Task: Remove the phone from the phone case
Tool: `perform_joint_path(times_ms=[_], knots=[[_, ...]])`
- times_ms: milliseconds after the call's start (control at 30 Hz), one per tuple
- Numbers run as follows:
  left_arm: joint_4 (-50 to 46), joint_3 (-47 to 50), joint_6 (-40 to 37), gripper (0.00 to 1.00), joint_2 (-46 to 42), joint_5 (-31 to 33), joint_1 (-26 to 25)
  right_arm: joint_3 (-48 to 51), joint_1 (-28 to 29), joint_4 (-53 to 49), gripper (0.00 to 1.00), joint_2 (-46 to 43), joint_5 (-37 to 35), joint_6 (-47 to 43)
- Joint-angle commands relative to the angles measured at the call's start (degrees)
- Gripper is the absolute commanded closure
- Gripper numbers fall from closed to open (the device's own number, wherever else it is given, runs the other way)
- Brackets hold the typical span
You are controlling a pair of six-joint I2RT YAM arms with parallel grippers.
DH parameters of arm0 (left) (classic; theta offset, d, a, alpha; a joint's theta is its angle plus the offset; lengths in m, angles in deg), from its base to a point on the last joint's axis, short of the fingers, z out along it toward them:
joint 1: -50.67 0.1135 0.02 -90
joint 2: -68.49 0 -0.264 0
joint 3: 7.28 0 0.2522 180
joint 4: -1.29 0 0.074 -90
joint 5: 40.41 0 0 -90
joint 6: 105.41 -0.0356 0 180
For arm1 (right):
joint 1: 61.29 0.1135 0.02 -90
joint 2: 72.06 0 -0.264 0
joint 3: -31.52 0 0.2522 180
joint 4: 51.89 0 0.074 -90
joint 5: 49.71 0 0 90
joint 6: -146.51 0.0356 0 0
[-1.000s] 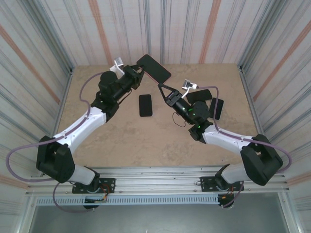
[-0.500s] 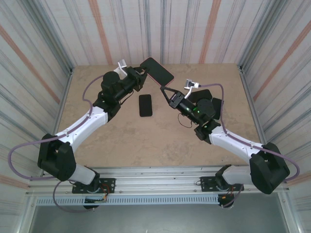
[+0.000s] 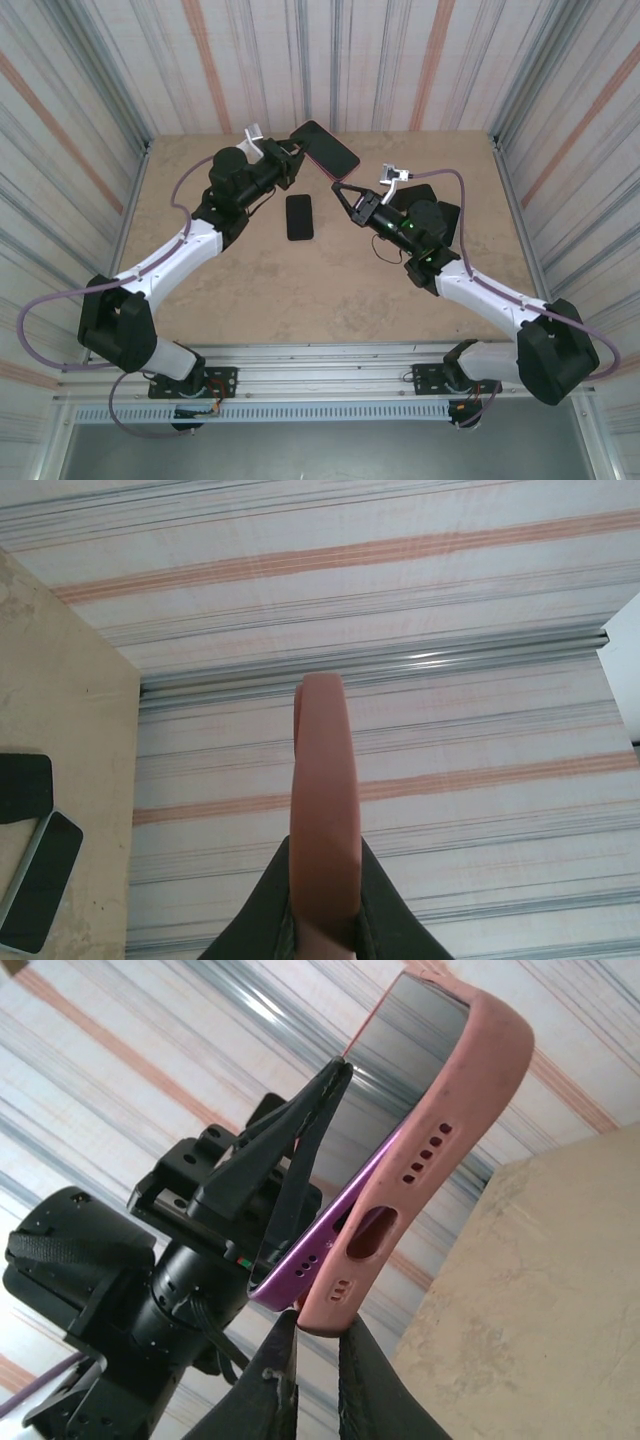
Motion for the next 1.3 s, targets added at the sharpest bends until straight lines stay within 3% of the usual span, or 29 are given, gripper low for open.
perform_joint_path(times_ms=[0,133,300,533,633,833,1100,1267], knots=[[7.1,-3.4,-2.9,1.00,-2.2,-2.9,1.4,-0.9,-3.1,-7.6,0.79,-1.3,1.2,-4.5],[8.2,-4.0,-10.6,1.00,-1.2,-9.3,4.1,-3.2,-5.7,-13.5,0.65,-3.6,9.4,-10.4],[7.8,-6.5,-24.5,1.00,-0.3,-22.9,7.5,-6.6,-10.1,-23.9,0.50,-6.1,19.8,-20.4],[8.3,-11.0,-35.8,1.00,1.9,-41.0,9.8,-16.4,-11.6,-39.0,0.40,-2.3,32.5,-36.4],[8.7,-12.5,-37.2,1.00,2.8,-45.8,10.0,-19.9,-11.6,-42.9,0.41,0.6,35.8,-41.7],[9.0,-13.7,-37.2,1.00,3.2,-49.5,10.5,-25.7,-11.5,-48.2,0.55,5.0,41.1,-48.1],[7.8,-13.7,-36.8,1.00,2.8,-49.6,10.8,-26.4,-11.4,-44.8,0.67,7.2,45.2,-46.5],[7.9,-13.5,-36.5,1.00,2.8,-49.6,10.8,-26.9,-11.0,-43.5,0.68,8.0,46.0,-45.6]])
